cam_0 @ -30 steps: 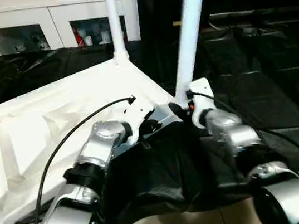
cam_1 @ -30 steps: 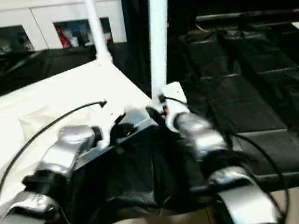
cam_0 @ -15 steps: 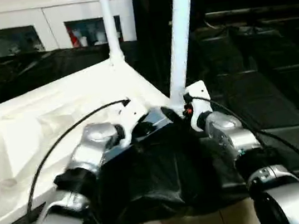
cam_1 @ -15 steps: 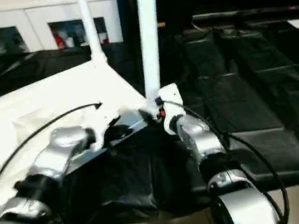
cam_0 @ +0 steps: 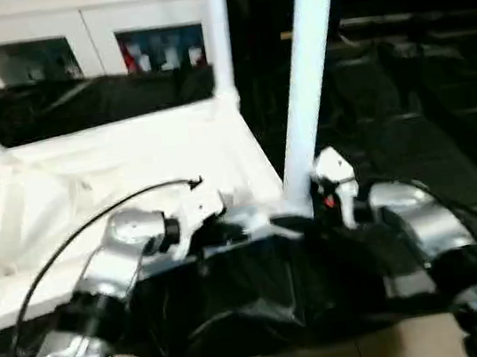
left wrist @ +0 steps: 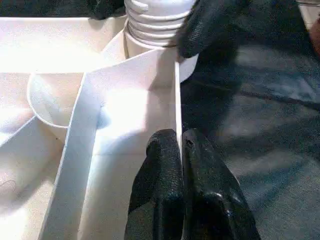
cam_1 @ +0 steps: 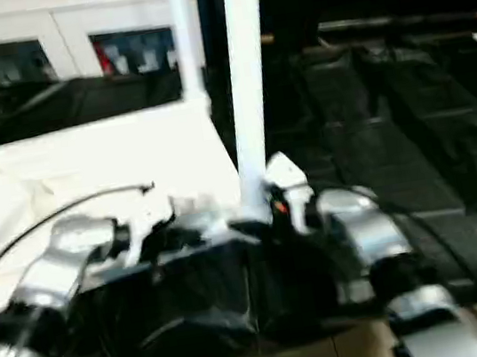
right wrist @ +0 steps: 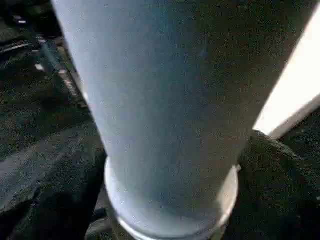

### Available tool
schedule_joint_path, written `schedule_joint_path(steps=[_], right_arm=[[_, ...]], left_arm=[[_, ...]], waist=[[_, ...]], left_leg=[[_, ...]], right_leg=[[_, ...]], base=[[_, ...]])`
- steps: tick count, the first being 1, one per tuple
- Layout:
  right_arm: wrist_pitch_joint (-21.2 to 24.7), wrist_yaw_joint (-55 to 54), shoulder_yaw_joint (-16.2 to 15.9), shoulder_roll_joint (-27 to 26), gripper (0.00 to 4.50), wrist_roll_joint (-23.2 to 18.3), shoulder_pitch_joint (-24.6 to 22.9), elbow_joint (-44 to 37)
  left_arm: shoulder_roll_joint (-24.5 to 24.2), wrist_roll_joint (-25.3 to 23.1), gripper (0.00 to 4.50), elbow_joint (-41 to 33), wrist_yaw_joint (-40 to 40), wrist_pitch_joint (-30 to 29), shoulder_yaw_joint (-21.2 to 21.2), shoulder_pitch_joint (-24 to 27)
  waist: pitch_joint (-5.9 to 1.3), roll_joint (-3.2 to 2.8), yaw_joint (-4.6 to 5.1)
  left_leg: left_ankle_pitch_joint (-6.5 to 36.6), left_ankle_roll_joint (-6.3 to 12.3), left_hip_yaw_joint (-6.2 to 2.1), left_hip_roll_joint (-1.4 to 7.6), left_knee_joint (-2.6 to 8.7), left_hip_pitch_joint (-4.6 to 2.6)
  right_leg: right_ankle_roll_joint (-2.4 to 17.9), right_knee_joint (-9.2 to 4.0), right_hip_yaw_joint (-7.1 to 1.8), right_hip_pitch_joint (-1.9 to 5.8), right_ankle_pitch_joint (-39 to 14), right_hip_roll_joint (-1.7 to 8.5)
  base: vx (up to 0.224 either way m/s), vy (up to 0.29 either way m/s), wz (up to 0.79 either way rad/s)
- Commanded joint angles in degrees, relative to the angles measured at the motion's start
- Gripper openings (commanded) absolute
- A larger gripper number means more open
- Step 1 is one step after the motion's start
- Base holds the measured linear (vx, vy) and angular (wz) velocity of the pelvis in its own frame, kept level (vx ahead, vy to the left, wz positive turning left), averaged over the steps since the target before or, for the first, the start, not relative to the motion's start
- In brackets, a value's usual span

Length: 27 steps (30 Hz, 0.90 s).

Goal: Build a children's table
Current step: Rotate leg to tighten

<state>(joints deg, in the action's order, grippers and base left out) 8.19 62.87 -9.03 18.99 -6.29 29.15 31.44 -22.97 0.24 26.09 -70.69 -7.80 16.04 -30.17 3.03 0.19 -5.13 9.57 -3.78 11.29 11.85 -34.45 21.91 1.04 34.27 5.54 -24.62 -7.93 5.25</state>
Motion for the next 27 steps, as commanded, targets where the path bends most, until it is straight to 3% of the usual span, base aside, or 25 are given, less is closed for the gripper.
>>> schedule_joint_path(steps=[1,8,9,10,11,16,19,20,21,23,27], right_arm=[[1.08,1.98,-1.3,0.81,3.96,-0.11,-0.41,-2.26],[2.3,3.74,-2.32,1.75,3.36,-0.51,-2.02,-4.78],[2.24,3.66,-2.35,1.73,3.25,-0.56,-2.19,-4.92],[2.39,3.52,-2.29,1.62,3.13,-0.68,-2.32,-5.04],[2.54,3.48,-2.29,1.58,3.04,-0.76,-2.45,-5.22],[1.86,-2.38,-0.78,-0.92,2.81,-0.12,-2.97,-4.13],[1.04,-15.67,2.61,-5.9,2.76,1.26,-1.03,0.94],[0.59,-19.21,3.37,-7.23,2.75,1.56,-0.36,2.45],[0.59,-19.21,3.37,-7.23,2.75,1.56,-0.36,2.45],[0.36,-31.07,6.56,-12.63,2.74,0.88,2.71,8.36],[-0.62,-41.18,8.21,-17.31,2.74,1.17,5.63,13.52]], left_arm=[[-0.07,1.94,0.0,-2.77,-3.23,0.78,1.24,0.19],[-1.72,2.17,0.0,-4.94,-5.47,-0.38,1.98,1.72],[-1.69,2.17,0.0,-5.01,-5.44,-0.39,1.99,1.81],[-1.64,2.16,0.0,-5.01,-5.3,-0.36,1.94,1.85],[-1.6,2.16,0.0,-5.0,-5.14,-0.33,1.92,1.88],[0.28,2.05,0.0,-3.39,-0.69,-0.63,0.4,1.19],[3.48,0.56,0.0,0.62,6.82,-1.41,-1.12,-1.51],[4.52,0.36,0.0,1.8,8.78,-1.57,-1.57,-2.39],[4.52,0.36,0.0,1.8,8.78,-1.57,-1.57,-2.39],[8.62,-0.9,0.0,5.98,16.1,-3.93,-2.5,-6.22],[13.06,-3.11,0.0,11.03,25.87,-5.93,-3.09,-10.25]], waist=[[-4.06,-0.23,0.05],[-4.16,-0.21,0.09],[-4.12,0.18,0.19],[-4.1,-0.04,0.08],[-4.14,0.39,0.17],[-4.02,0.41,0.3],[-3.82,0.45,0.7],[-3.87,0.44,0.89],[-3.87,0.48,1.05],[-3.74,0.17,1.52],[-3.84,0.15,1.85]], left_leg=[[17.07,1.75,-0.89,1.62,4.27,-1.12],[16.89,1.45,-0.88,1.64,4.23,-1.24],[16.78,1.57,-0.83,1.62,4.22,-1.18],[16.57,1.56,-0.9,1.64,4.24,-1.19],[16.32,1.63,-0.83,1.6,4.19,-1.11],[16.15,1.32,-0.91,1.52,4.22,-1.23],[17.09,0.55,-0.94,1.26,4.25,-1.28],[17.61,-0.09,-1.07,1.07,4.21,-1.39],[17.69,-0.08,-1.09,1.02,4.19,-1.45],[18.78,-0.36,-1.13,0.91,4.14,-1.59],[18.66,-0.09,-1.19,0.84,4.06,-1.75]], right_leg=[[10.04,-4.34,-2.66,3.53,-20.15,2.97],[10.06,-4.25,-2.75,3.39,-19.49,2.95],[10.03,-4.3,-2.76,3.41,-19.54,2.93],[10.0,-4.25,-2.78,3.42,-19.84,3.01],[9.85,-4.28,-2.76,3.45,-19.9,2.98],[9.02,-4.51,-2.78,3.24,-22.1,3.13],[7.78,-5.03,-2.67,3.03,-25.4,3.11],[6.44,-5.39,-2.47,3.05,-28.33,3.25],[6.16,-5.49,-2.43,2.99,-28.9,3.22],[5.74,-5.86,-2.27,2.67,-30.5,3.1],[5.27,-6.3,-2.0,2.68,-30.98,3.13]], base=[[0.0,0.0,0.0],[0.0,0.0,0.0],[0.0,0.0,0.0],[0.0,0.0,0.0],[0.0,0.0,0.0],[0.0,0.0,0.0],[0.0,0.0,0.0],[0.0,0.0,0.0],[0.0,0.0,0.0],[0.0,0.0,0.0],[0.0,0.0,0.0]])
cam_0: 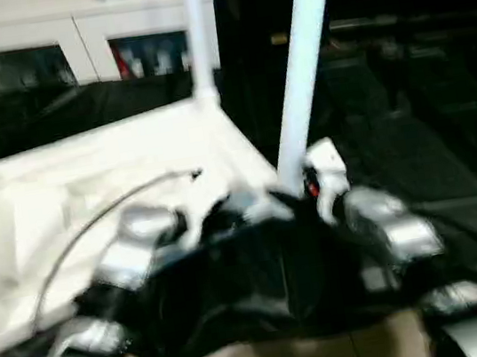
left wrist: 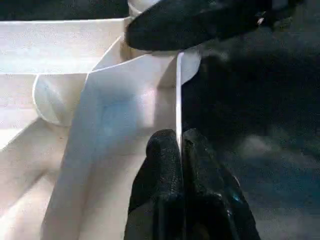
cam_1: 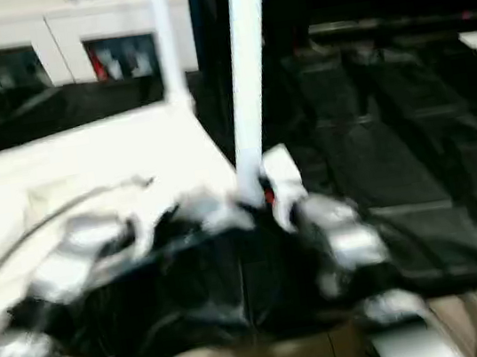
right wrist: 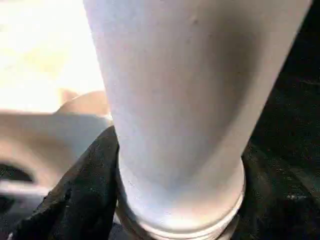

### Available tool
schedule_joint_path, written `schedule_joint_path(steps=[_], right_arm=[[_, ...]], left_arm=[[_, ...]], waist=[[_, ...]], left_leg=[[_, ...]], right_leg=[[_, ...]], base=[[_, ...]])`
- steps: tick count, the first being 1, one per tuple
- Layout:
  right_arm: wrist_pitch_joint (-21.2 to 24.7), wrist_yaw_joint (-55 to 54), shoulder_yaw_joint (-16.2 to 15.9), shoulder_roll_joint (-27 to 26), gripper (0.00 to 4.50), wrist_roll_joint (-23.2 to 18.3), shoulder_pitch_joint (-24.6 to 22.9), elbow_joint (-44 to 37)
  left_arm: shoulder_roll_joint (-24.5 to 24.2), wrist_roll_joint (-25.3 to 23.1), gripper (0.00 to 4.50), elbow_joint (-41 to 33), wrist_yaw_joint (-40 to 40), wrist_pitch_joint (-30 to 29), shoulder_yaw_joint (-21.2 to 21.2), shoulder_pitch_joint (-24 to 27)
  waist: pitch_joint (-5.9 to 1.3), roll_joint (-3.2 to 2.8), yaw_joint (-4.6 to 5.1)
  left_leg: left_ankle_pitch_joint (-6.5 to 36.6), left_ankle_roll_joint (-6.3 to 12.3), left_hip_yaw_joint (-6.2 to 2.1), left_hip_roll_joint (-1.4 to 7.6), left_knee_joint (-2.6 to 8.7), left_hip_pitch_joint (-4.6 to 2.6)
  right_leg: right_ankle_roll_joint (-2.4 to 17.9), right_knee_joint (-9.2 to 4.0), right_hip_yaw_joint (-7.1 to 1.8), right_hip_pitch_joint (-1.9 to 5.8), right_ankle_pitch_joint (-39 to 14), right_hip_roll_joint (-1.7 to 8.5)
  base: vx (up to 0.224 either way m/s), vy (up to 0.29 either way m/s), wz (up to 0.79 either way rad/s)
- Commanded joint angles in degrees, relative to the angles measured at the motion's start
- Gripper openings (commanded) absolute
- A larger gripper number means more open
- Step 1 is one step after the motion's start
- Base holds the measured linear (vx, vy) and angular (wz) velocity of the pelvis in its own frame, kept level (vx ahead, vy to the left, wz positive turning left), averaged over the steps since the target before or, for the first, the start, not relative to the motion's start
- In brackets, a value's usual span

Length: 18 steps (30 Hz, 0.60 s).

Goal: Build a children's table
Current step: Rotate leg to tighten

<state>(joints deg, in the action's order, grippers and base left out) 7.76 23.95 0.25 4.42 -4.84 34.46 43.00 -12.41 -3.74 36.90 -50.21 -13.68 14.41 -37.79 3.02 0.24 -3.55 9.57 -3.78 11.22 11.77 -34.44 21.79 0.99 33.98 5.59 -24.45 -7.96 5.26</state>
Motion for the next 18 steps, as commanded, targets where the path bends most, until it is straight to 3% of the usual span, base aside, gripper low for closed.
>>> schedule_joint_path(steps=[1,3,5,6,7,9,11,18], right_arm=[[-0.19,-2.25,-1.07,-2.73,2.74,-0.28,0.32,1.96],[-1.43,-6.38,-0.79,-5.19,2.74,0.75,2.07,4.92],[-1.89,-6.89,-0.68,-5.84,2.74,0.75,2.42,5.48],[-3.59,-6.43,-1.12,-6.34,3.09,1.24,3.07,6.11],[-4.09,-6.39,-1.14,-6.42,3.09,1.51,3.38,6.54],[-4.81,-4.65,-1.39,-5.67,3.46,1.9,3.83,6.4],[-4.73,-4.23,-1.38,-5.4,3.56,1.75,3.85,6.18],[-4.02,12.05,-5.05,3.44,3.7,1.04,1.03,-1.92]], left_arm=[[2.5,0.87,0.0,0.23,5.39,-0.05,-1.45,-2.63],[4.8,0.73,0.0,2.03,7.97,0.75,-1.68,-3.99],[5.26,0.75,0.0,2.19,8.02,1.11,-1.62,-4.15],[5.59,0.66,0.0,2.26,7.19,1.37,-1.29,-4.16],[5.63,0.54,0.0,2.54,7.05,1.54,-1.19,-4.26],[4.85,0.61,0.0,1.99,4.09,3.29,-0.38,-3.49],[4.6,0.67,0.0,1.72,3.3,3.71,-0.19,-3.25],[0.19,2.61,0.0,-3.02,-6.59,5.98,1.64,0.24]], waist=[[-3.87,0.06,0.17],[-4.03,-0.12,0.18],[-4.07,0.01,0.2],[-4.05,-0.59,0.15],[-4.01,-0.26,0.28],[-4.11,-0.42,0.25],[-4.2,-0.34,0.23],[-4.35,-0.36,0.04]], left_leg=[[18.74,0.13,-1.08,0.96,4.03,-1.75],[18.3,0.38,-1.16,0.99,4.16,-1.36],[18.35,0.45,-1.08,1.02,4.19,-1.42],[18.59,0.53,-1.07,1.03,4.19,-1.49],[18.74,0.73,-1.05,1.03,4.29,-1.28],[18.4,0.95,-1.01,1.0,4.23,-1.28],[17.85,1.15,-1.03,1.04,4.29,-1.17],[14.99,2.86,-0.84,1.32,4.16,-0.96]], right_leg=[[5.57,-6.03,-2.1,2.43,-30.07,3.14],[6.18,-5.6,-2.12,2.82,-27.8,3.16],[6.74,-5.49,-2.23,2.78,-26.42,3.15],[7.24,-5.39,-2.33,2.77,-25.46,3.21],[7.46,-5.29,-2.27,3.04,-24.67,3.06],[8.12,-5.07,-2.4,3.2,-23.49,3.13],[8.33,-4.88,-2.45,3.38,-22.48,3.11],[11.03,-3.95,-2.72,3.92,-15.91,3.08]], base=[[0.0,0.0,0.0],[0.0,0.0,0.0],[0.0,0.0,0.0],[0.0,0.0,0.0],[0.0,0.0,0.0],[0.0,0.0,0.0],[0.0,0.0,0.0],[0.0,0.0,0.0]])
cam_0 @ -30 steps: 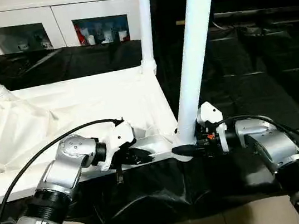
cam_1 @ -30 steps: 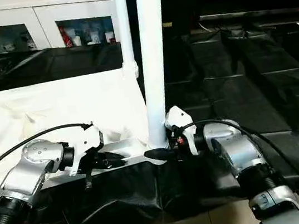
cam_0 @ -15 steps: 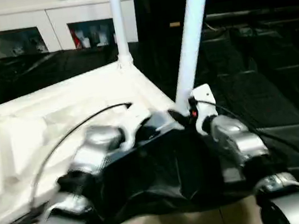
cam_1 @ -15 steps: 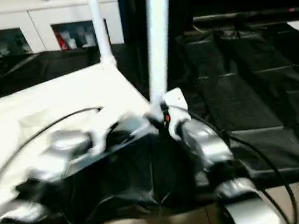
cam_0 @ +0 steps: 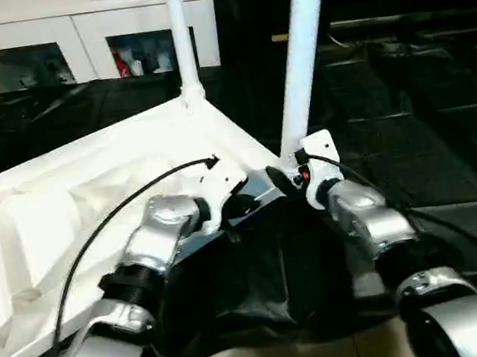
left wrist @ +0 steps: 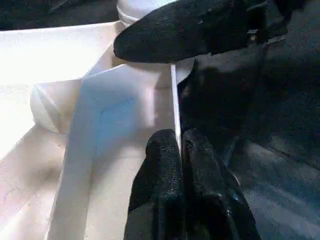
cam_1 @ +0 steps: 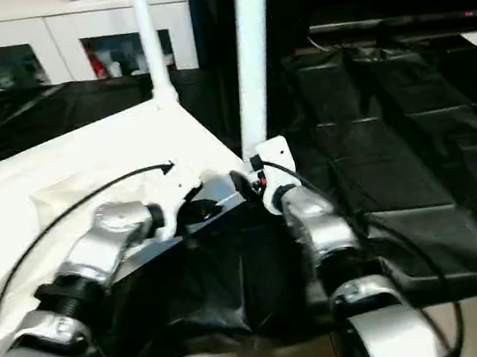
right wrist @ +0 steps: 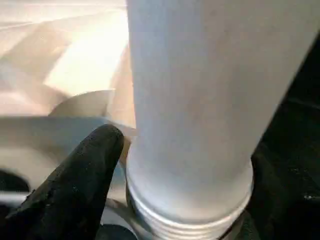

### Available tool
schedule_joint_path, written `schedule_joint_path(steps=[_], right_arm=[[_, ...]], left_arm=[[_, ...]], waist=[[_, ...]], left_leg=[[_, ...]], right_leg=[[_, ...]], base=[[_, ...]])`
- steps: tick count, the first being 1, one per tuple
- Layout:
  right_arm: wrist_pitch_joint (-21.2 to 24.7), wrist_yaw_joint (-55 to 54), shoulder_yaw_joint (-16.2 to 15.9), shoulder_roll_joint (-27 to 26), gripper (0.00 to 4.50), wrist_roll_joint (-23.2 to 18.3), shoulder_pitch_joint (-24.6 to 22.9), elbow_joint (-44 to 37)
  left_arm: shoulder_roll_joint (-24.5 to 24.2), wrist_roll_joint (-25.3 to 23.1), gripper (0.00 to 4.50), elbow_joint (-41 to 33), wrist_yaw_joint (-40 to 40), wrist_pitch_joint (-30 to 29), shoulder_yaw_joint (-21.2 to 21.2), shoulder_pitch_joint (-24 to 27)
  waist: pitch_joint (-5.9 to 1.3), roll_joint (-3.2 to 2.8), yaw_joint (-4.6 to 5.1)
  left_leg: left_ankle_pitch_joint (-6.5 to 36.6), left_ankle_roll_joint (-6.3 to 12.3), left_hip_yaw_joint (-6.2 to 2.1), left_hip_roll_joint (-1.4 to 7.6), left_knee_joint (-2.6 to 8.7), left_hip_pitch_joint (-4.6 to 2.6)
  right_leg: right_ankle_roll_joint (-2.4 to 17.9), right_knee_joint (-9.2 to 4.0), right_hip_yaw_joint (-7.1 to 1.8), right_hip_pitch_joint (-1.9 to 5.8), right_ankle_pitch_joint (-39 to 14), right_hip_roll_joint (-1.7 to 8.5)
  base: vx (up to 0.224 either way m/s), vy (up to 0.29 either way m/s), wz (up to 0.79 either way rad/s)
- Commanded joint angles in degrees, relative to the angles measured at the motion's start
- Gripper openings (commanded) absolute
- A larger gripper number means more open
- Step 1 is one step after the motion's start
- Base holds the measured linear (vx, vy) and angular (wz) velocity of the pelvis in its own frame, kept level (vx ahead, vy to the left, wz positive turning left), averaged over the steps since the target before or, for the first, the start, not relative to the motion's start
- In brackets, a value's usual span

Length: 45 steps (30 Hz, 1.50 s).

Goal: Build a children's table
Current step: Rotate leg to tighten

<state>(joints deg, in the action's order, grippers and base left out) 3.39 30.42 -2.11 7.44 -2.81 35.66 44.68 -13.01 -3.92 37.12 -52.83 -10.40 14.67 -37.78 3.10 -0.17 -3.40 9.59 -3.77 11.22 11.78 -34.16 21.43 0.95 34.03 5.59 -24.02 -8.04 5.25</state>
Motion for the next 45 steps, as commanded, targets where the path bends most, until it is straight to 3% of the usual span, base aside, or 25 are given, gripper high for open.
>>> schedule_joint_path(steps=[1,4,9,13,17,19,22,24,28,34,36,38,39,41,45], right_arm=[[0.69,7.55,-3.09,1.47,3.7,-1.21,-0.6,-4.53],[2.65,17.53,-4.61,6.8,3.7,-2.54,-2.91,-9.66],[5.1,25.72,-6.1,11.32,3.7,-3.38,-4.19,-12.52],[8.33,33.34,-8.2,14.77,3.7,-4.67,-5.37,-16.12],[8.75,35.42,-9.22,15.55,3.7,-4.69,-5.81,-17.49],[9.17,36.04,-9.82,15.57,3.37,-4.28,-5.96,-17.91],[10.13,36.25,-10.13,15.2,3.32,-4.49,-6.08,-18.61],[10.68,36.42,-10.28,15.04,2.99,-4.84,-6.31,-19.1],[11.23,36.77,-10.66,14.87,2.78,-4.94,-6.93,-19.64],[9.4,30.25,-7.92,11.13,2.72,-5.29,-7.14,-16.77],[7.08,18.1,-4.79,6.14,2.72,-4.01,-5.29,-10.88],[6.51,12.24,-3.39,4.01,2.72,-3.54,-3.99,-7.71],[6.87,7.31,-1.97,2.16,2.72,-3.64,-2.82,-5.17],[6.98,1.72,-0.43,-0.27,2.72,-3.84,-1.46,-2.51],[5.42,-7.82,0.18,-5.59,2.72,-2.45,0.79,1.26]], left_arm=[[0.36,3.01,0.0,-3.73,-4.85,2.26,1.48,0.55],[-2.36,3.58,0.0,-5.4,-9.48,3.89,2.11,2.07],[-5.04,5.14,0.0,-7.42,-14.29,5.09,1.87,3.59],[-7.74,6.88,0.0,-10.35,-20.0,3.67,2.07,5.06],[-8.69,7.53,0.0,-11.09,-21.83,3.04,2.28,5.35],[-8.98,8.0,0.0,-11.62,-23.02,2.6,2.38,5.59],[-9.43,7.88,0.0,-12.27,-23.79,2.44,2.7,5.95],[-9.52,7.7,0.0,-12.44,-23.76,2.33,2.75,6.11],[-9.46,7.69,0.0,-12.4,-23.36,2.23,2.75,6.21],[-6.94,5.83,0.0,-8.57,-15.91,4.13,1.53,4.5],[-3.16,4.37,0.0,-4.0,-7.07,3.25,-0.13,1.57],[-1.54,4.1,0.0,-2.53,-3.89,2.13,-0.72,0.34],[-0.16,3.76,0.0,-1.31,-1.25,1.46,-1.04,-0.72],[1.66,3.11,0.0,0.64,2.55,0.76,-1.39,-2.29],[5.83,2.36,0.0,4.83,9.95,0.04,-2.47,-5.57]], waist=[[-4.36,-0.04,-0.08],[-4.19,0.08,-0.59],[-3.94,0.02,-0.75],[-4.0,0.1,-1.31],[-3.9,0.04,-1.57],[-3.92,0.05,-1.58],[-3.93,0.25,-1.57],[-3.95,0.18,-1.57],[-3.97,0.28,-1.56],[-3.83,0.31,-1.33],[-3.67,0.3,-0.91],[-3.84,0.45,-0.82],[-3.76,0.31,-0.61],[-3.8,0.31,0.05],[-4.07,0.15,0.13]], left_leg=[[14.88,2.97,-0.8,1.31,3.9,-0.66],[15.17,3.72,-0.65,1.5,3.89,-0.77],[17.28,2.47,-0.77,1.62,4.09,-0.86],[17.3,2.35,-0.81,1.71,4.12,-0.96],[17.28,2.0,-0.74,1.74,4.16,-1.06],[17.64,1.55,-0.81,1.73,4.19,-1.1],[17.32,1.6,-0.81,1.69,4.17,-1.03],[16.96,1.53,-0.84,1.7,4.17,-1.06],[16.59,1.56,-0.8,1.66,4.13,-1.03],[17.46,1.08,-0.88,1.5,4.15,-1.08],[18.75,0.05,-0.94,1.18,4.01,-1.48],[18.15,-0.21,-1.1,1.11,4.05,-1.27],[18.4,-0.27,-1.14,1.11,4.11,-1.44],[18.64,-0.25,-1.18,0.99,4.09,-1.38],[17.29,0.19,-1.09,0.94,4.01,-1.26]], right_leg=[[11.34,-3.97,-2.72,3.46,-15.44,2.98],[11.39,-4.03,-2.71,3.47,-16.5,2.91],[10.32,-4.46,-2.71,3.27,-20.92,3.07],[10.04,-4.36,-2.7,3.33,-21.44,3.01],[10.19,-4.41,-2.76,2.99,-21.59,3.03],[9.93,-4.42,-2.78,3.02,-22.29,3.11],[9.71,-4.45,-2.78,3.01,-22.35,3.11],[9.53,-4.49,-2.79,3.01,-22.68,3.14],[9.45,-4.45,-2.81,3.0,-22.29,3.12],[8.41,-4.9,-2.74,2.84,-25.03,3.21],[7.26,-5.6,-2.53,2.43,-29.21,3.35],[6.53,-5.54,-2.35,2.76,-30.1,3.45],[6.25,-5.72,-2.28,2.53,-30.72,3.32],[6.25,-5.73,-2.24,2.51,-30.38,3.23],[6.85,-5.6,-2.32,2.65,-27.71,3.2]], base=[[0.0,0.0,0.0],[0.0,0.0,0.0],[0.0,0.0,0.0],[0.0,0.0,0.0],[0.0,0.0,0.0],[0.0,0.0,0.0],[0.0,0.0,0.0],[0.0,0.0,0.0],[0.0,0.0,0.0],[0.0,0.0,0.0],[0.0,0.0,0.0],[0.0,0.0,0.0],[0.0,0.0,0.0],[0.0,0.0,0.0],[0.0,0.0,0.0]])
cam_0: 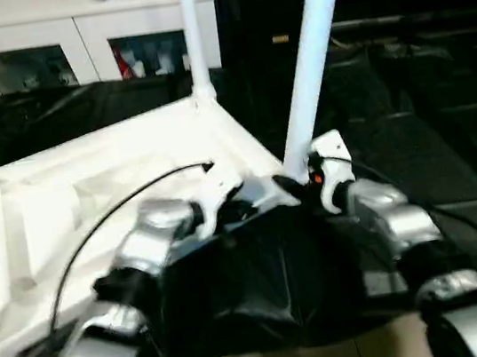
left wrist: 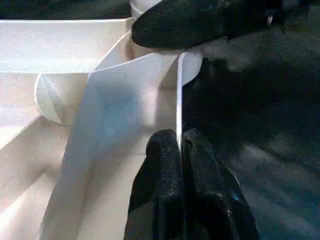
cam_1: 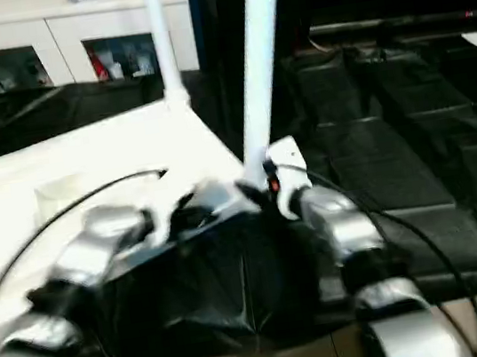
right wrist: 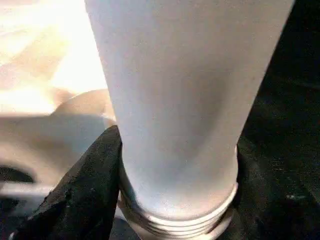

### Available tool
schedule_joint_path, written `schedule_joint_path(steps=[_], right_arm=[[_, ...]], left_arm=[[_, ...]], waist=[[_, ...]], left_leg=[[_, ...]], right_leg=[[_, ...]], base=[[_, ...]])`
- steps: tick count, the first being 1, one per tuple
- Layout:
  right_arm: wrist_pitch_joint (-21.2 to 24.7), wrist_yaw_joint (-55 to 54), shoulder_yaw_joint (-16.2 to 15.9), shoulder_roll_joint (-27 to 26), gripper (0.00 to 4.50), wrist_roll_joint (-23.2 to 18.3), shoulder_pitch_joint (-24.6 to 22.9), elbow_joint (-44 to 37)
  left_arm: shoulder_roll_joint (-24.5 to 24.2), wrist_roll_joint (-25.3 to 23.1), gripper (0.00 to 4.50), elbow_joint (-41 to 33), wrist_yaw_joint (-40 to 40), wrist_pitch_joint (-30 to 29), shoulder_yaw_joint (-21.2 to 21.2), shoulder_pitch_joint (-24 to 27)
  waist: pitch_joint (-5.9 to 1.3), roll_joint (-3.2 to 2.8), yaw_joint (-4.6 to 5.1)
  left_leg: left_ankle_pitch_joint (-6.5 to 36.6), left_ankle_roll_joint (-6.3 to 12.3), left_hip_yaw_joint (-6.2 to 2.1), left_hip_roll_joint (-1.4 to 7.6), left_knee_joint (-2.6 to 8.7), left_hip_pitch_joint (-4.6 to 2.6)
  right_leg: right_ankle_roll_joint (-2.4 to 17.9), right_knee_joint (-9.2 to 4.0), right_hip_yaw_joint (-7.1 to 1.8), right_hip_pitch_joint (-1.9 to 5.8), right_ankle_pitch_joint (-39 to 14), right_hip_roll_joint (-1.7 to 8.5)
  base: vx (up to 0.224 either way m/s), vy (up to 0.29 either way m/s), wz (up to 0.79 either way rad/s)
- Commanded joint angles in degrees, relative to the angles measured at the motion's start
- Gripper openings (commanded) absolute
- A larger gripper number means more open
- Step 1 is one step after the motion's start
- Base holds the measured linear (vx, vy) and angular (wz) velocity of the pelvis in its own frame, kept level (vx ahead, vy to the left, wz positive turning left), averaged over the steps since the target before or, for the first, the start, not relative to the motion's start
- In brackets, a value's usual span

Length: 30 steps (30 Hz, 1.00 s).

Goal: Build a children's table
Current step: Rotate leg to tighten

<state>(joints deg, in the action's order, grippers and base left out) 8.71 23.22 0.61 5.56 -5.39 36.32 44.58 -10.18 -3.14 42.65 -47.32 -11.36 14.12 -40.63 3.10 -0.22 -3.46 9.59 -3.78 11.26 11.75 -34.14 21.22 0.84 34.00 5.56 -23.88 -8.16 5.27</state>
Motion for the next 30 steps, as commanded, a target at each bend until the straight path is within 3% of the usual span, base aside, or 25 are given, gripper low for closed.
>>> schedule_joint_path(steps=[1,3,6,9,14,16,19,29,30], right_arm=[[-0.5,-1.44,-2.53,-4.66,2.72,0.64,0.59,2.15],[-3.09,-1.62,-3.66,-6.21,2.72,2.1,1.29,3.49],[-4.36,0.86,-4.11,-7.24,3.41,1.59,1.58,3.62],[-4.42,3.42,-3.57,-6.61,3.54,0.57,1.97,3.53],[-5.65,6.62,-4.2,-3.89,4.09,1.36,2.05,2.98],[-6.07,15.25,-6.25,0.79,4.19,1.36,0.55,-0.47],[-5.8,20.07,-7.51,3.68,4.42,1.44,-0.77,-2.76],[-2.14,36.8,-10.62,13.18,4.42,-0.86,-6.34,-13.0],[-0.93,39.02,-11.06,14.19,4.26,-1.52,-6.85,-14.41]], left_arm=[[3.54,1.39,0.0,-0.15,4.87,1.23,-1.98,-3.1],[4.38,1.16,0.0,0.55,5.31,1.99,-1.97,-3.54],[4.31,1.18,0.0,-0.26,3.37,2.89,-1.29,-2.96],[3.05,1.65,0.0,-1.9,-0.54,4.0,-0.19,-1.68],[1.07,2.4,0.0,-4.59,-6.66,5.11,1.12,0.39],[-0.89,3.11,0.0,-6.49,-10.39,5.57,1.42,2.03],[-2.18,3.16,0.0,-7.05,-12.21,6.05,1.55,2.68],[-8.02,5.85,0.0,-12.69,-23.72,5.84,1.61,6.22],[-9.14,6.64,0.0,-14.17,-26.25,5.12,2.02,7.03]], waist=[[-4.1,0.27,0.15],[-4.16,0.13,0.04],[-4.23,0.19,0.05],[-4.16,0.14,0.09],[-4.09,0.14,0.41],[-4.06,0.11,0.3],[-4.05,0.12,-0.07],[-3.83,0.21,-0.64],[-3.85,0.2,-0.76]], left_leg=[[17.07,0.32,-1.06,0.99,3.98,-1.02],[16.87,0.89,-0.99,1.03,4.01,-0.89],[16.14,1.61,-0.93,1.1,4.03,-0.67],[16.17,2.05,-0.92,1.16,4.12,-0.61],[17.28,1.92,-1.02,1.29,4.2,-0.59],[17.14,2.4,-0.97,1.46,4.18,-0.59],[16.21,3.08,-0.76,1.49,4.12,-0.59],[17.56,2.66,-0.83,1.72,4.3,-0.69],[17.42,2.66,-0.83,1.76,4.31,-0.65]], right_leg=[[7.2,-5.48,-2.33,2.48,-26.72,3.12],[8.04,-5.2,-2.44,2.64,-24.23,3.14],[9.18,-4.77,-2.52,2.92,-21.32,3.14],[9.69,-4.66,-2.56,3.0,-20.84,3.16],[9.67,-4.73,-2.58,3.05,-22.0,3.29],[10.28,-4.6,-2.66,3.16,-20.91,3.23],[10.94,-4.4,-2.77,3.08,-18.99,3.12],[9.71,-4.69,-2.73,2.99,-22.97,3.1],[9.86,-4.6,-2.77,2.97,-22.8,3.15]], base=[[0.0,0.0,0.0],[0.0,0.0,0.0],[0.0,0.0,0.0],[0.0,0.0,0.0],[0.0,0.0,0.0],[0.0,0.0,0.0],[0.0,0.0,0.0],[0.0,0.0,0.0],[0.0,0.0,0.0]])
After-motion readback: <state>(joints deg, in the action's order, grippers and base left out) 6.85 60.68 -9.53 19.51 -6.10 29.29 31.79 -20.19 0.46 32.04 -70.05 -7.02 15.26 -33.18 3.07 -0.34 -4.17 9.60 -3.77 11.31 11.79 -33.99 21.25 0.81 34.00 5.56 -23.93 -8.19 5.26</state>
